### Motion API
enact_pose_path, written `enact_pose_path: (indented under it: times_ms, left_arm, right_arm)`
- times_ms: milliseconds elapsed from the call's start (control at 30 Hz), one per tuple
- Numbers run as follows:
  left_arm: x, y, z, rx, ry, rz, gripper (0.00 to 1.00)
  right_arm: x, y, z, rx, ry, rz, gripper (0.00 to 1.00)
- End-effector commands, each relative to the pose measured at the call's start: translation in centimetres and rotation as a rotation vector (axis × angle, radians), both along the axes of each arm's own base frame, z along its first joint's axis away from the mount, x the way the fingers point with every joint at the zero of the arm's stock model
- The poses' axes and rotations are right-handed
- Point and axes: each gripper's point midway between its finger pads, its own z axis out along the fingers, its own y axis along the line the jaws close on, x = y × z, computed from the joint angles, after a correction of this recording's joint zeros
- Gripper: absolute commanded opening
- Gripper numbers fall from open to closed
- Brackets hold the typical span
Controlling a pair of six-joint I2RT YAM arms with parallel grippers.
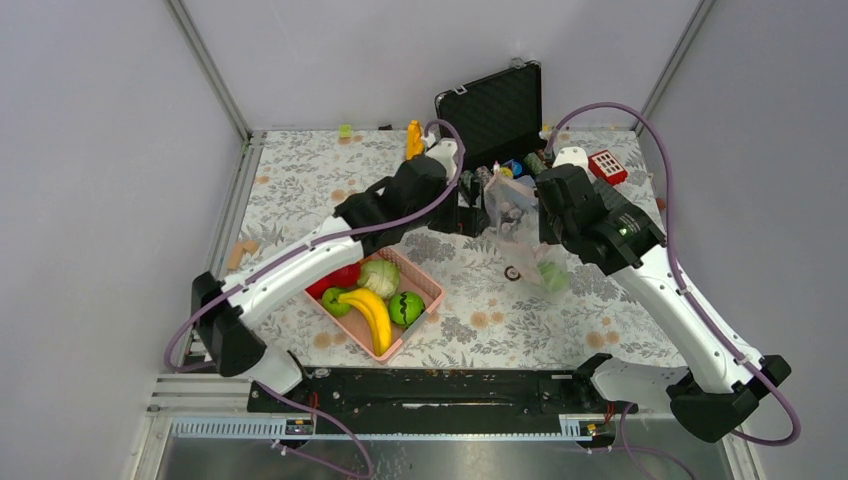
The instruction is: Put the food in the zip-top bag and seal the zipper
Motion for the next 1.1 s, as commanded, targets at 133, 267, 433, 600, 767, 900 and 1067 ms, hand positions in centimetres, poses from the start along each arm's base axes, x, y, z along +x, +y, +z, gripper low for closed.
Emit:
enact_pose_path:
  times_ms: [133,267,433,600,767,900,1067]
  left_arm:
    - [-2.6,9.3,0.8,-0.041,-0.031,0.167,0.99]
    - [-2.1,17.1,-3.4,0.05,0.061,0.461,0.99]
    - [-2.6,23.5,-6.1,0.1,0.128,0.686,0.99]
    - [-2.5,26.5,-7.9,0.121,0.179,0.8,0.99]
    - [-2.2,27.7,-10.8,0.184,0.265,0.845,0.99]
    - [-2.1,28.1,-12.8,0.221,0.302,0.861,0.99]
    - [-1.8,27.6,-15.0,0.229,0.355,0.843,0.99]
  right_arm:
    - [1.2,1.5,-2.0,0.024,0.031,0.002,0.0]
    - [1.4,2.4,-3.0,0.055,0.044,0.022,0.0]
    - [1.5,2.8,-3.7,0.074,0.047,0.027,0.0]
    - [1.7,3.5,-4.2,0.098,0.054,0.047,0.0]
    - [1.7,3.5,-4.4,0.094,0.057,0.047,0.0]
    - [1.7,3.7,-4.6,0.097,0.059,0.051,0.01]
    - [1.7,3.6,-4.8,0.092,0.063,0.05,0.02]
